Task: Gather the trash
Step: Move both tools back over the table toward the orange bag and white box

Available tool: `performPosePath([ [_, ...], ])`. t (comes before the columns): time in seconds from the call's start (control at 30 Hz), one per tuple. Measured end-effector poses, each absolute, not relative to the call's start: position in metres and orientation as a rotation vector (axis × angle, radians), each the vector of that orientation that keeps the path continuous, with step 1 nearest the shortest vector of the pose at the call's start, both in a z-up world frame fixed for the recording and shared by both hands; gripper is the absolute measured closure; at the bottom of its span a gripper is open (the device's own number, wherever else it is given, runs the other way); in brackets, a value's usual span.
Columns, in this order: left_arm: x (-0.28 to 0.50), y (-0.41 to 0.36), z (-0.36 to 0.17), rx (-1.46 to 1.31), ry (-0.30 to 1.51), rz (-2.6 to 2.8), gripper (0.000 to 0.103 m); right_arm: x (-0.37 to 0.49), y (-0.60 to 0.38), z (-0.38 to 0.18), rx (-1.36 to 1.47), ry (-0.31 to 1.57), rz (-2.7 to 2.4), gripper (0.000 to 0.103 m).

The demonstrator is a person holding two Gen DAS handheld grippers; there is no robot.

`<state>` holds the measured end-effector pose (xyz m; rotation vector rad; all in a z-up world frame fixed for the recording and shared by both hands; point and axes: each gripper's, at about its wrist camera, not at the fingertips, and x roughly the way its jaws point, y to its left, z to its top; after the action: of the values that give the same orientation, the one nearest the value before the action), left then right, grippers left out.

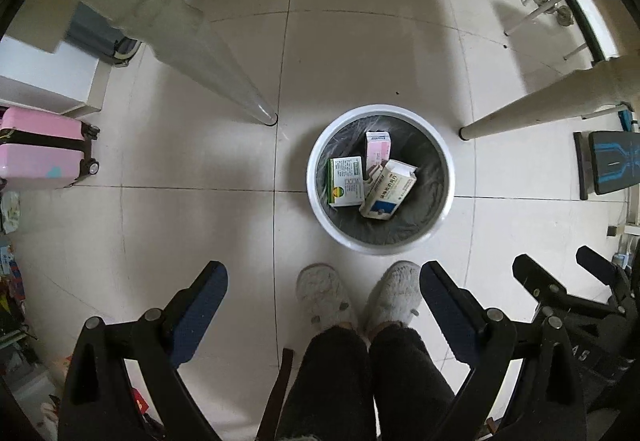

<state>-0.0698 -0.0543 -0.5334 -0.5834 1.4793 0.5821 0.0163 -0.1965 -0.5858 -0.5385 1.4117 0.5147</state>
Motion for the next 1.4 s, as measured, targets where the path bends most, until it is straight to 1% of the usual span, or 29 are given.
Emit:
performPosePath([
  [0.17, -0.080, -0.061, -0.484, -0.600, 1.460, 0.584, 0.005, 0.003, -0.203, -0.528, -0.527, 1.401, 0.532, 0.000],
  [0.57, -0.101, -0.062, -0.339, -0.591, 1.353, 0.567, 0.005, -0.043, -0.211, -0.344, -0.485, 1.333, 0.588, 0.000],
  [0.73, -0.098, -0.055, -0.284, -0.555, 1.278, 0.576, 0.005, -0.048, -0.204, -0.275, -0.411, 1.300, 0.623, 0.000],
  [0.83, -0.082, -0.039, -0.259, -0.529, 1.237, 0.622, 0.005, -0.034, -0.194, -0.240, -0.331, 1.277, 0.643, 0.000],
  [1.0, -0.045, 0.003, -0.227, -0.520, 1.161, 0.702, 0.005, 0.024, -0.161, -0.199, -0.216, 1.251, 0.669, 0.000],
  [1.17, 0.026, 0.069, -0.212, -0.524, 1.119, 0.796, 0.005, 0.107, -0.107, -0.173, -0.202, 1.217, 0.677, 0.000],
  [1.27, 0.075, 0.113, -0.213, -0.534, 1.107, 0.857, 0.005, 0.187, -0.066, -0.163, -0.183, 1.218, 0.668, 0.000],
  [1.4, 0.139, 0.179, -0.223, -0.578, 1.128, 0.926, 0.005, 0.319, 0.009, -0.158, -0.163, 1.247, 0.628, 0.000],
])
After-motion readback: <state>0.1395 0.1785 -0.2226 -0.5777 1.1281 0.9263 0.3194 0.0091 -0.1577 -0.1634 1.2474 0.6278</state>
